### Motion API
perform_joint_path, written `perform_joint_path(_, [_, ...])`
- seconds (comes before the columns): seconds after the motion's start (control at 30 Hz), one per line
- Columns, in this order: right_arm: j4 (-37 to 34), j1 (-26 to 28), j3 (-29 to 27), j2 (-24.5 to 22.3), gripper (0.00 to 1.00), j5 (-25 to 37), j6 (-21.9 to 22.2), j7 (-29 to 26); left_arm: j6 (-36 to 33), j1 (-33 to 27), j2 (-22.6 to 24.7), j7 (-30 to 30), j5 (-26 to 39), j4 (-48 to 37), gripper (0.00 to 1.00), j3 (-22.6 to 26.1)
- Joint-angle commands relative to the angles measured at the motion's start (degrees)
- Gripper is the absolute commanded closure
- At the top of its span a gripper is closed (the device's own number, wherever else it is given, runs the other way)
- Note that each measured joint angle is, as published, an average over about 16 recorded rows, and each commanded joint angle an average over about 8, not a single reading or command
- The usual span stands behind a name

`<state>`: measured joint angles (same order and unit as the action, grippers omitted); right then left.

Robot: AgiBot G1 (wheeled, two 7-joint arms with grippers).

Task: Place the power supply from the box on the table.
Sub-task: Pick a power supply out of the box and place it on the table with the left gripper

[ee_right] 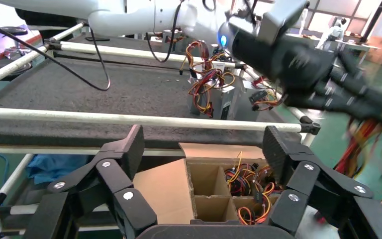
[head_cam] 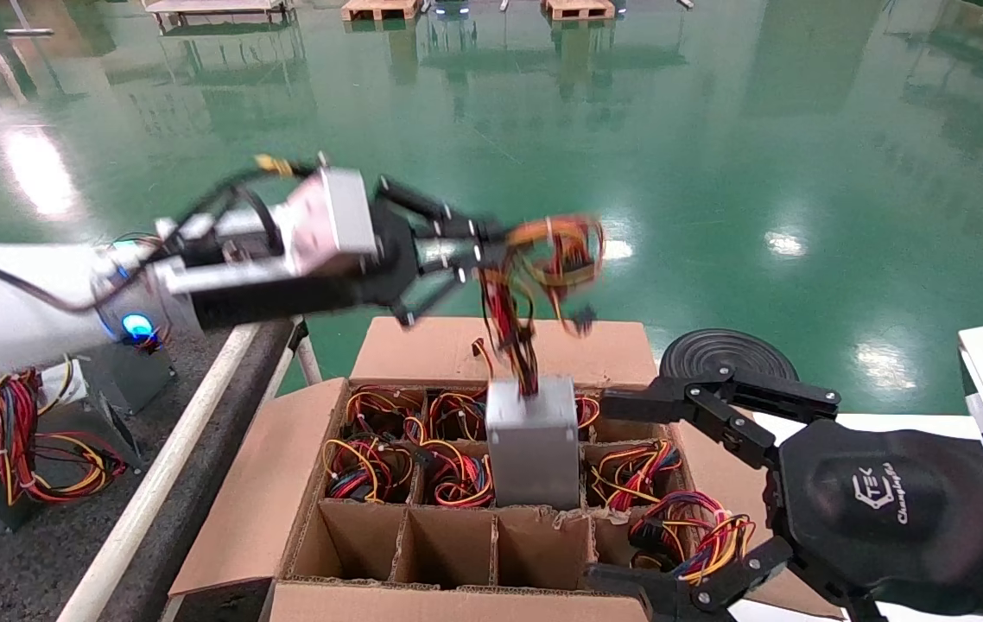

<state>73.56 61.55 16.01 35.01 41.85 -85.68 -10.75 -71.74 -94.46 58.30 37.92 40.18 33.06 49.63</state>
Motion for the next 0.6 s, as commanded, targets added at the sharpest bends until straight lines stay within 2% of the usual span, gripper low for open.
perform_joint_path(0.03, [0.0, 0.0, 0.0, 0.0, 0.0, 0.0, 0.0, 0.0, 0.5, -0.9, -0.4, 0.4, 0.0, 0.5, 1.0, -0.9])
perform_joint_path(0.6, [0.0, 0.0, 0.0, 0.0, 0.0, 0.0, 0.0, 0.0, 9.5, -8.3, -3.5, 2.5, 6.1, 0.4, 1.0, -5.3])
